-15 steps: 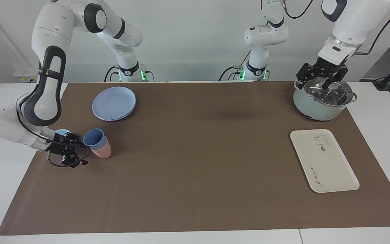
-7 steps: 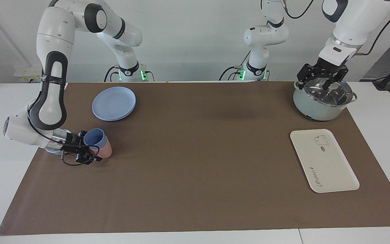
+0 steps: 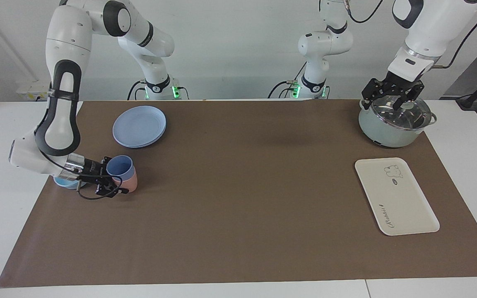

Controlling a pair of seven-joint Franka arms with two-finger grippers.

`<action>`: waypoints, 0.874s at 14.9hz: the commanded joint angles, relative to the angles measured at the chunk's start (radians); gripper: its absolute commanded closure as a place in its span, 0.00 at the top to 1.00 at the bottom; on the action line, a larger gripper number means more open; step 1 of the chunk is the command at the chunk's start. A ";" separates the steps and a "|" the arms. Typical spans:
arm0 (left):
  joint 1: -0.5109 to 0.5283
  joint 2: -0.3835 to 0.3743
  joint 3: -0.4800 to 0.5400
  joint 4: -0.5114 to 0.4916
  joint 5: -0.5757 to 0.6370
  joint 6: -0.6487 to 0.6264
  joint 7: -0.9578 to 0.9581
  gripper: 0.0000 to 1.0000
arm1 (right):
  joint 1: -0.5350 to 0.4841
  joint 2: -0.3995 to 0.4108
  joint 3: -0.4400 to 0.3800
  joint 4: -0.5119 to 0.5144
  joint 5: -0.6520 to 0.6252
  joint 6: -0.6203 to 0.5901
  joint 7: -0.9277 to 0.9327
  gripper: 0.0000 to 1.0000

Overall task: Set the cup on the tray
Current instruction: 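Close the right gripper around the nested blue and pink cups, then lift the cups with the right gripper while the left gripper rises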

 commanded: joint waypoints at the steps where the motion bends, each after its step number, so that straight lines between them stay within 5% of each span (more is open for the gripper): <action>1: 0.005 -0.037 0.002 -0.047 -0.003 0.028 -0.002 1.00 | -0.009 -0.031 0.005 -0.023 0.033 -0.038 0.019 0.00; 5: 0.006 -0.037 0.002 -0.053 -0.004 0.043 -0.008 1.00 | 0.013 -0.078 0.005 -0.030 0.033 -0.046 0.028 0.00; 13: -0.098 -0.030 -0.013 -0.048 -0.148 0.166 -0.256 1.00 | 0.274 -0.229 0.004 -0.039 0.021 0.011 0.385 0.00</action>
